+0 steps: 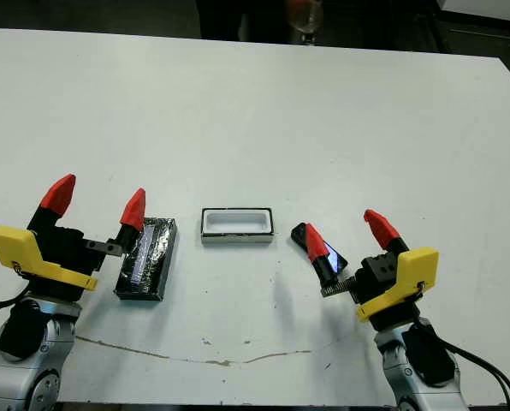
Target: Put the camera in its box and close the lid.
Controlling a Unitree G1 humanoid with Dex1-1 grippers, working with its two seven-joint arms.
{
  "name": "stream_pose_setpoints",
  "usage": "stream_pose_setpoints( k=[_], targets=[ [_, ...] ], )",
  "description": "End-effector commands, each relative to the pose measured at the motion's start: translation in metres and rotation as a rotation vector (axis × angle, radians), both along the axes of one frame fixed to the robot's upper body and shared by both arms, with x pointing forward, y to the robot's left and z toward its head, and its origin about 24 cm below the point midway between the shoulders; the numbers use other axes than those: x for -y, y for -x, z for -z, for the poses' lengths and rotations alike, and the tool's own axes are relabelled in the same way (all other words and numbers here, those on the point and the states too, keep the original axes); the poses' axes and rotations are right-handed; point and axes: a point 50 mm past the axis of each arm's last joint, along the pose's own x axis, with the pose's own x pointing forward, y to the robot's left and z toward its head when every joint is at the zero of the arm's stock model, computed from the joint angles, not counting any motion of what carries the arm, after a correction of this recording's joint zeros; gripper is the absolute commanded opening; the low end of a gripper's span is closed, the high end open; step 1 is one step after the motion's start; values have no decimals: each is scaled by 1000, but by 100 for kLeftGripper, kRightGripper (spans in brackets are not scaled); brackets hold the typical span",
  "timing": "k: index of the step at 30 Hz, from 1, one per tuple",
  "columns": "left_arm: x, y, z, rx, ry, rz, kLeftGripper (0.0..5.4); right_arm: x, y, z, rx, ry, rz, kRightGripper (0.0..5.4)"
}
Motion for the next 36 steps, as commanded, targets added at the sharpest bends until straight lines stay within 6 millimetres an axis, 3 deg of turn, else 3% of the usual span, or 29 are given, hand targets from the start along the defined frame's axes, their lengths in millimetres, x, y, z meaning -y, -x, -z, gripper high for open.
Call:
stream_pose_setpoints(
  k=[1,12,18,28,36],
  targets=[
    [-1,1,4,-24,-10,-9,540,2,1,2,-15,14,2,540],
    [1,2,6,-27,-2,-3,540,7,1,3,-18,23,-7,540],
    [-1,3,7,-37,17,-3,540,19,-3,-7,16,141,-2,540],
    [1,2,8,-37,24,1,540,37,-20,-21,-55,363,-132,540],
    [2,2,7,-39,20,-4,540,40,-33,-30,-118,411,-270,540]
  ],
)
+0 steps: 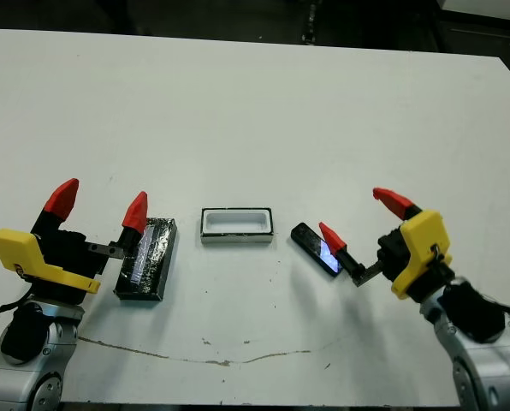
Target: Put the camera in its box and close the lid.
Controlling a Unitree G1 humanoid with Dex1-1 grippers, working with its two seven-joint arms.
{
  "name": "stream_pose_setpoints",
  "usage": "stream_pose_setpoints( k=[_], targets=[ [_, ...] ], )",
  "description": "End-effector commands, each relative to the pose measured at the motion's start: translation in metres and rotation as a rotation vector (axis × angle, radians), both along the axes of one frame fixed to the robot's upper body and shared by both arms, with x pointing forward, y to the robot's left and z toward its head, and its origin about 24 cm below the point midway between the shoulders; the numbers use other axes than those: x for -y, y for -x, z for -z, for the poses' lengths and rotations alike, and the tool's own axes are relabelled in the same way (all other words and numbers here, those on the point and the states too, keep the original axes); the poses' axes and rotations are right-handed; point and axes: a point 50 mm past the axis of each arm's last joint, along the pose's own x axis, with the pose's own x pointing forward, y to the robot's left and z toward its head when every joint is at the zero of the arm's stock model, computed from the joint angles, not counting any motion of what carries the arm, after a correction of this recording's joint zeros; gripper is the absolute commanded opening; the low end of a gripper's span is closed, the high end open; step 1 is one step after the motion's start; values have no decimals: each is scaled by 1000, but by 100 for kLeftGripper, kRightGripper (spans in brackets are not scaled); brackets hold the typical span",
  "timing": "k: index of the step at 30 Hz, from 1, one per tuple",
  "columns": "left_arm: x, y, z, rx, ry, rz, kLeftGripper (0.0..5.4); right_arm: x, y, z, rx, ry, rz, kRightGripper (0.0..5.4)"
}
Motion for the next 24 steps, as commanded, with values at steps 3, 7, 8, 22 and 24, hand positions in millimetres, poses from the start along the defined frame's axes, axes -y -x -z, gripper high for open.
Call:
stream_pose_setpoints(
  k=[3,7,8,22,24],
  targets=[
    [0,0,3,-20,-2,-6,540,1,-5,1,-109,56,-98,540],
    [0,-1,3,-22,-9,-10,540,-3,-5,6,-164,100,-143,540],
    [0,-1,2,-22,-6,-8,540,-4,-5,7,-178,102,-151,540],
    [1,-2,2,-17,7,10,540,-4,-2,24,-272,120,-154,540],
    [1,-2,2,-19,2,6,540,-3,-2,28,-280,111,-142,540]
  ],
)
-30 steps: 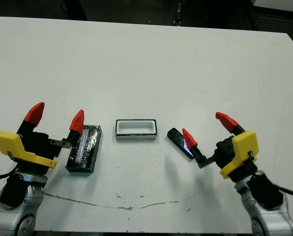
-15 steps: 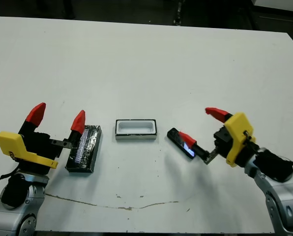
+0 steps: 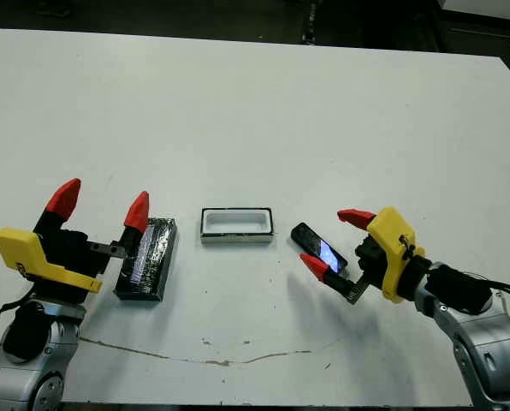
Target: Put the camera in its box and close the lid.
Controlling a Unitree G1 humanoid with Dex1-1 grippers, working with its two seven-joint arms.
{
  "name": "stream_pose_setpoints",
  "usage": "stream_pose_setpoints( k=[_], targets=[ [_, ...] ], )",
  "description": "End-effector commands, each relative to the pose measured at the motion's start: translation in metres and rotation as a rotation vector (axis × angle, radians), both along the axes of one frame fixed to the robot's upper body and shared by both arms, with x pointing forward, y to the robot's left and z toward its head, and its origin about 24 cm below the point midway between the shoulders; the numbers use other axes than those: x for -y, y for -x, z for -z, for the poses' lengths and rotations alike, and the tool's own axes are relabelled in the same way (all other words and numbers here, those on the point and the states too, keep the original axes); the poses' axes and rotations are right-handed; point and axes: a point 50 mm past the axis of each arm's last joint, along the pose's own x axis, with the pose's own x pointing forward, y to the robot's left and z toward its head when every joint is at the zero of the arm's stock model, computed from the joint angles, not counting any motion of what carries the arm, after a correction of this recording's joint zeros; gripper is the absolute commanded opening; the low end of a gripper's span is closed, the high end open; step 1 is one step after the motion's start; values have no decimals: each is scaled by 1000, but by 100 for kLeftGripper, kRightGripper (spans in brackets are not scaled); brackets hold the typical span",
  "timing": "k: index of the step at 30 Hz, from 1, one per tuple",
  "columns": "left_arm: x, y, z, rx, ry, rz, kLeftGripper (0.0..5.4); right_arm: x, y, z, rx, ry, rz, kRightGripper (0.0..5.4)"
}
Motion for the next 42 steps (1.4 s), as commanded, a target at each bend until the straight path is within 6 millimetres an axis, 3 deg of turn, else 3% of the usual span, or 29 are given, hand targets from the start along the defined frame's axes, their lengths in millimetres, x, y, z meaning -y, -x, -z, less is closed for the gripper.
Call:
stream_pose_setpoints(
  k=[1,8,31,42],
  targets=[
    [0,0,3,-21,-9,-3,540,6,1,9,-30,11,27,540],
    [0,1,3,-23,-18,-7,540,4,3,15,-32,-3,39,513],
    [1,1,4,-27,-4,-16,540,3,6,16,-31,-6,-77,173],
    [0,1,5,-27,-2,-17,540,7,2,13,-71,43,-138,171]
  ],
)
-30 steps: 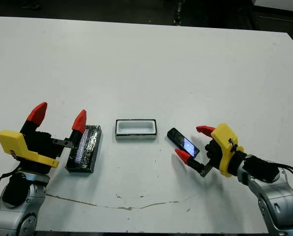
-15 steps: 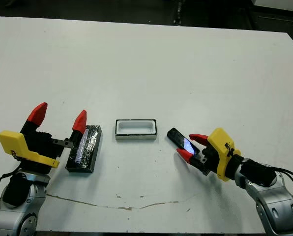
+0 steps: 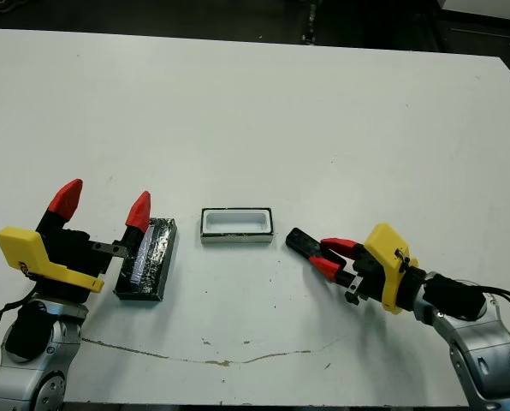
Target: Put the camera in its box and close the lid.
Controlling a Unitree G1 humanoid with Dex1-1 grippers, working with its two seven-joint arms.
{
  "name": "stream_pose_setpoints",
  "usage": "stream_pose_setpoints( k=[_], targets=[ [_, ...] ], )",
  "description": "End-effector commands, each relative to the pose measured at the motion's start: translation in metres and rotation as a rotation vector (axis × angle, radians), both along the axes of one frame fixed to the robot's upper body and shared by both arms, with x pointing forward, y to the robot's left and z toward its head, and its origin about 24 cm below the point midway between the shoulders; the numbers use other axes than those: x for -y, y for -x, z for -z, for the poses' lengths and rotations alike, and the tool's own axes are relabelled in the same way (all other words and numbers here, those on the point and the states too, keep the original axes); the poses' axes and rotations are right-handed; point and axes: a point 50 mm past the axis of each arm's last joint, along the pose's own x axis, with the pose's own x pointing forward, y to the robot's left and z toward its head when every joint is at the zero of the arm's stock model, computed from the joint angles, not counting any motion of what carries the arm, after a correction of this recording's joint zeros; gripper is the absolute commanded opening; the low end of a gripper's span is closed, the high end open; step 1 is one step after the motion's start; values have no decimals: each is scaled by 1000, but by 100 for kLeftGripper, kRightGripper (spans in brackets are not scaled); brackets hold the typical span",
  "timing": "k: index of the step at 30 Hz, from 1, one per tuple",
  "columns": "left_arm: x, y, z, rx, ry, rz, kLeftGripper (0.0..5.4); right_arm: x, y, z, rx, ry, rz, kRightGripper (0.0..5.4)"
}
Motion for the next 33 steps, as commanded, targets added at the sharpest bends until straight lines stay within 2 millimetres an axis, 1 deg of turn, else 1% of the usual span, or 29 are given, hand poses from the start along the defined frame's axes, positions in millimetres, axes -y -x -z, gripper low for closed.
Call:
stream_pose_setpoints(
  k=[1,8,11,18,22,26,29,33],
  targets=[
    [-1,1,3,-15,-9,-8,540,5,0,2,-40,25,4,171],
    [0,2,3,-20,0,-6,540,6,-1,0,-43,-10,45,171],
    [0,2,4,-20,2,-2,540,9,-4,-6,-51,-20,66,171],
    [0,2,4,-19,-6,-9,540,18,-24,-37,-3,-115,69,171],
    [0,2,5,-24,-12,-13,540,21,-39,-64,71,-99,47,171],
    [-1,2,5,-19,-10,-9,540,15,-53,-89,114,-106,-49,171],
    [0,2,5,-24,6,-3,540,6,-61,-98,102,-122,-125,171],
    [0,2,5,-22,-7,-12,540,-12,-72,-108,86,-43,-228,171]
  ],
)
